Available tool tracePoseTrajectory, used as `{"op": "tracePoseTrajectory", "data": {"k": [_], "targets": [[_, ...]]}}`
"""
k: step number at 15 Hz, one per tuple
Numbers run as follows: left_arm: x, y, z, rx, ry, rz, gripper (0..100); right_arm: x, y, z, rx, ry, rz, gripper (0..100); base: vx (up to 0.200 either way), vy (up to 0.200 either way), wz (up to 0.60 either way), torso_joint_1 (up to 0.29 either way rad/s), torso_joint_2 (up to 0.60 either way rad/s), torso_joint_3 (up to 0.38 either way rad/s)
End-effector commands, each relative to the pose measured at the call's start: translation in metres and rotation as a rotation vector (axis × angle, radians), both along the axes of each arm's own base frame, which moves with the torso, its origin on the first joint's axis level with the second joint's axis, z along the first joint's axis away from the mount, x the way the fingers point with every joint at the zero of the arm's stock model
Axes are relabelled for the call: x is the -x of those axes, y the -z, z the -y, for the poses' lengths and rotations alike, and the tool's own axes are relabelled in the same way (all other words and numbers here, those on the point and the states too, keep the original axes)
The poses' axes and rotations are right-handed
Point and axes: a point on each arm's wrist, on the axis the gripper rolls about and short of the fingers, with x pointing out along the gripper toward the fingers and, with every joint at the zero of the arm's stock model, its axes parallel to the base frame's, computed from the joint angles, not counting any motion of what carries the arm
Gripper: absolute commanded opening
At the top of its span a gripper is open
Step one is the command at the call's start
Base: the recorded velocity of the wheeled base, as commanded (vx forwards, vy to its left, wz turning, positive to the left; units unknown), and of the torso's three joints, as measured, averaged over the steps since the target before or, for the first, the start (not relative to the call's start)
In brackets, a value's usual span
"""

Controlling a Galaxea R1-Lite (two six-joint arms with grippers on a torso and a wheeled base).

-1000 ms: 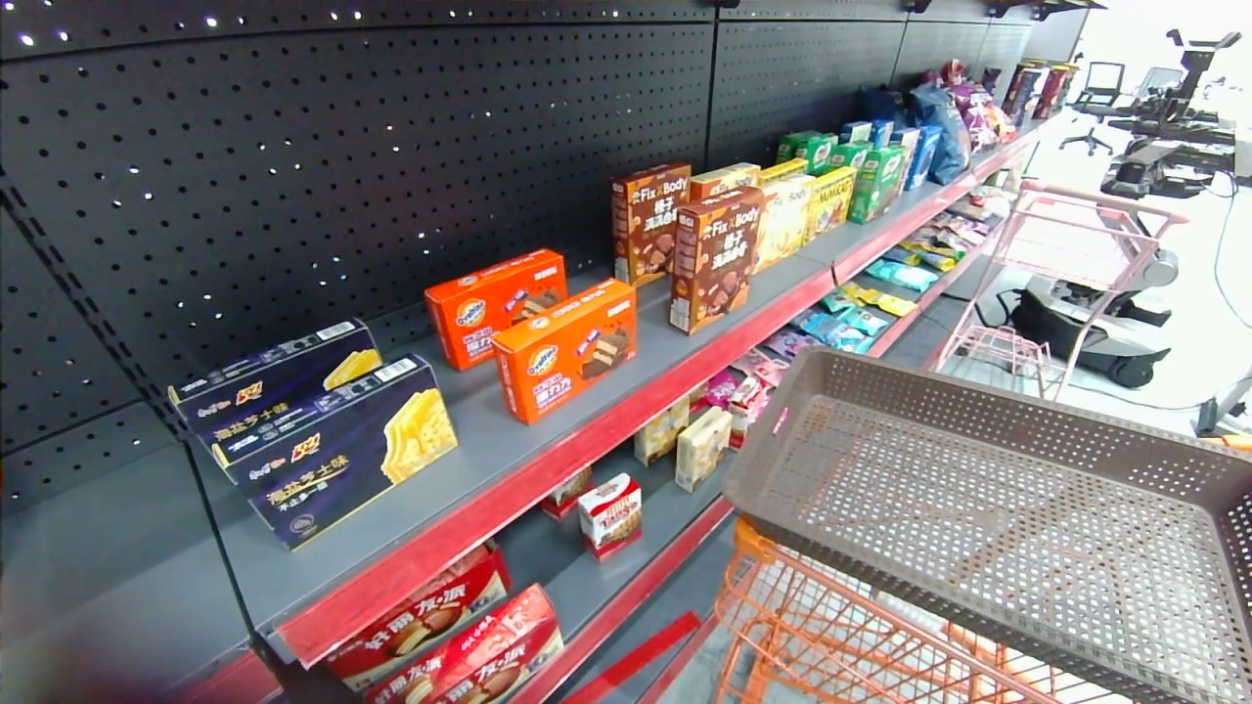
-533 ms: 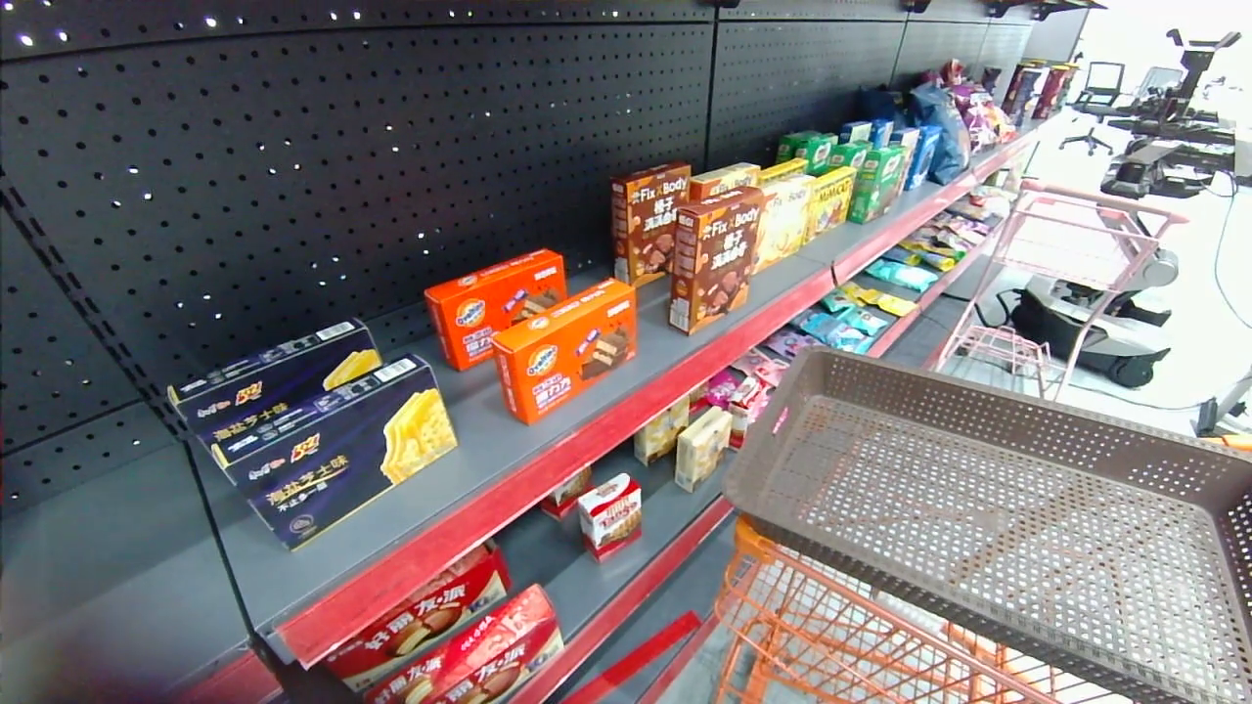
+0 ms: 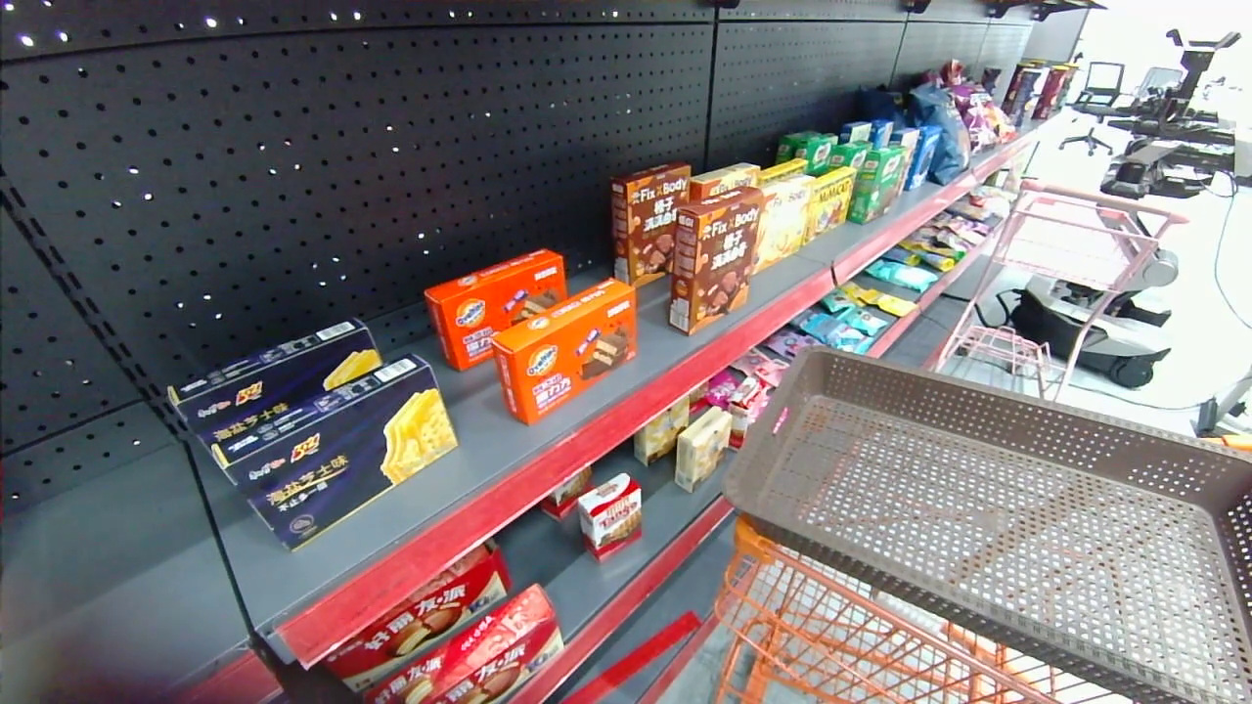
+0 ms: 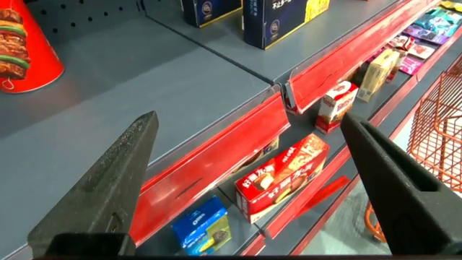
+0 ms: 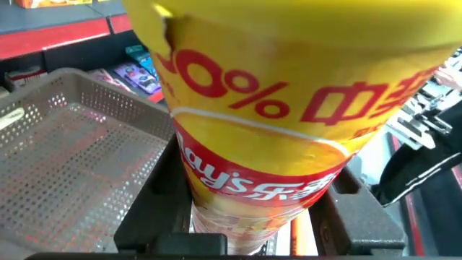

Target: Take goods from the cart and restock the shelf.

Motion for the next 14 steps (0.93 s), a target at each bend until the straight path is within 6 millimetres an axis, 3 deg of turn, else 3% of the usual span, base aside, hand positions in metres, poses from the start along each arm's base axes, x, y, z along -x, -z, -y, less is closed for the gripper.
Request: {"op": "tracePoseTrajectory", "data": {"k": [1, 3, 10, 14], "targets": [[0.000, 0.000, 0.000, 0.002, -0.002, -0.001, 100, 0.009, 0.001, 0.000, 0.002, -0.001, 0.023, 0, 0.000, 0.000, 0.00, 0.000, 0.00, 0.000], [0.000, 0.000, 0.000, -0.006, 0.000, -0.002, 100, 0.008, 0.000, 0.000, 0.007, -0.002, 0.023, 0, 0.000, 0.000, 0.00, 0.000, 0.00, 0.000], [0.000, 0.000, 0.000, 0.041, 0.007, 0.002, 100, 0.000, -0.005, -0.001, 0.031, -0.056, 0.009, 0, -0.200, 0.000, 0.00, 0.003, 0.00, 0.000], [0.000, 0.000, 0.000, 0.041, 0.012, 0.002, 100, -0.007, -0.006, -0.001, 0.034, -0.053, -0.005, 0, 0.000, 0.000, 0.15, 0.001, 0.00, 0.001]]}}
